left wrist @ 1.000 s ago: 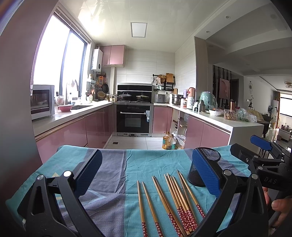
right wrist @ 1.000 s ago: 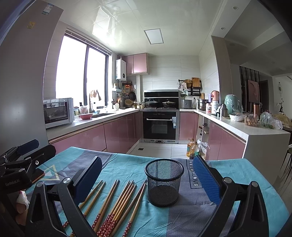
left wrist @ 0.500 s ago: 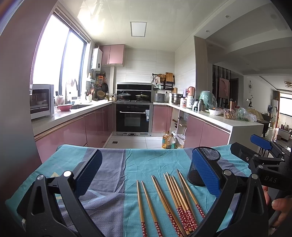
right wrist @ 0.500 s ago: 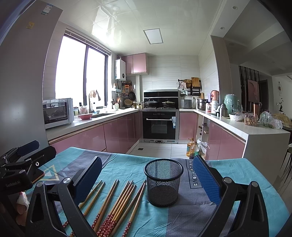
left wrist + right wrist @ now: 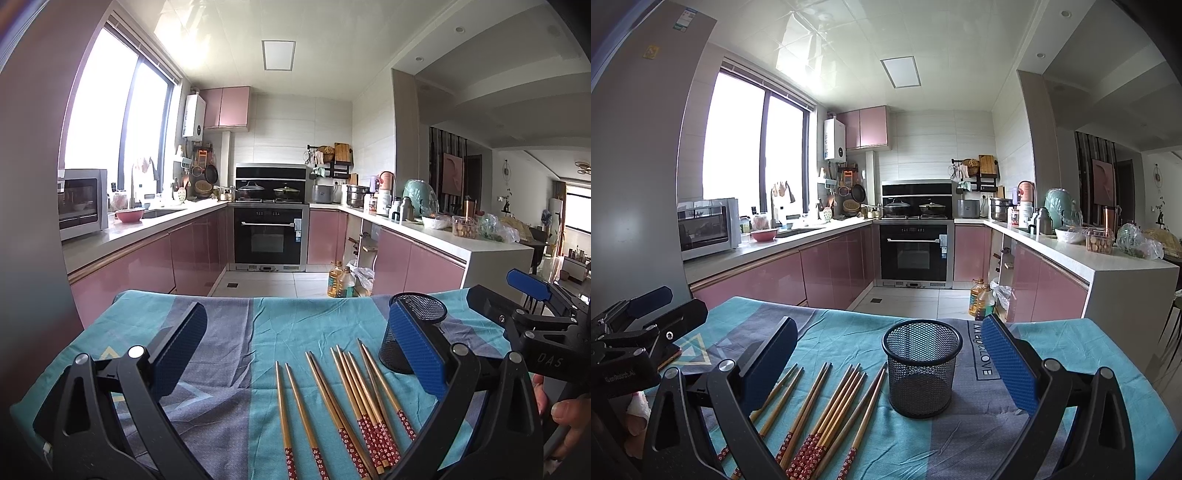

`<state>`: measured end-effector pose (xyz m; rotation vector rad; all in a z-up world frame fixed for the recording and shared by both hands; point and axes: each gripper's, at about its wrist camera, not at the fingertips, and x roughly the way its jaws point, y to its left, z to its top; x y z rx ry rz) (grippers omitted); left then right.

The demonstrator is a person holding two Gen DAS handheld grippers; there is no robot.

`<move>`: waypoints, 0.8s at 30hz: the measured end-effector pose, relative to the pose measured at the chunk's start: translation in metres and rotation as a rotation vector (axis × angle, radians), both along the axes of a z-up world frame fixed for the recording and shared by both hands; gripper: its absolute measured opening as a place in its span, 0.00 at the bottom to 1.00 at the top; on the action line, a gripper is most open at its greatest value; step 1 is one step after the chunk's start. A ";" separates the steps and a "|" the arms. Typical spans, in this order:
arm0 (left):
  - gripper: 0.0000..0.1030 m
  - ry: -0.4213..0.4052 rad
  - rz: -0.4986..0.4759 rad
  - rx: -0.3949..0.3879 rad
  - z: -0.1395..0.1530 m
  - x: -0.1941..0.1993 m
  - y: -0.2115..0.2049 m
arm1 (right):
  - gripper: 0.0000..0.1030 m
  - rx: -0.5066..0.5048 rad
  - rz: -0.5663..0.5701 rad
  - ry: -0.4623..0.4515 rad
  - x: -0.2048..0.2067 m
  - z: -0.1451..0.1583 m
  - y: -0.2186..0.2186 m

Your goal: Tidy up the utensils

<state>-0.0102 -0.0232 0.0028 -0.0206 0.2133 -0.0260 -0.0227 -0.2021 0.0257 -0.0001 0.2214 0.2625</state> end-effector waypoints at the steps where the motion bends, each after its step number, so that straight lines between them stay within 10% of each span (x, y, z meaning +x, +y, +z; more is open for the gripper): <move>1: 0.94 0.003 -0.001 0.001 -0.001 0.000 -0.001 | 0.94 0.002 0.001 0.001 0.000 0.000 0.000; 16: 0.94 0.053 -0.012 -0.002 -0.005 0.013 0.005 | 0.94 0.000 0.021 0.032 0.007 -0.004 0.002; 24: 0.93 0.223 -0.003 0.042 -0.029 0.042 0.018 | 0.83 -0.075 0.124 0.222 0.028 -0.035 0.018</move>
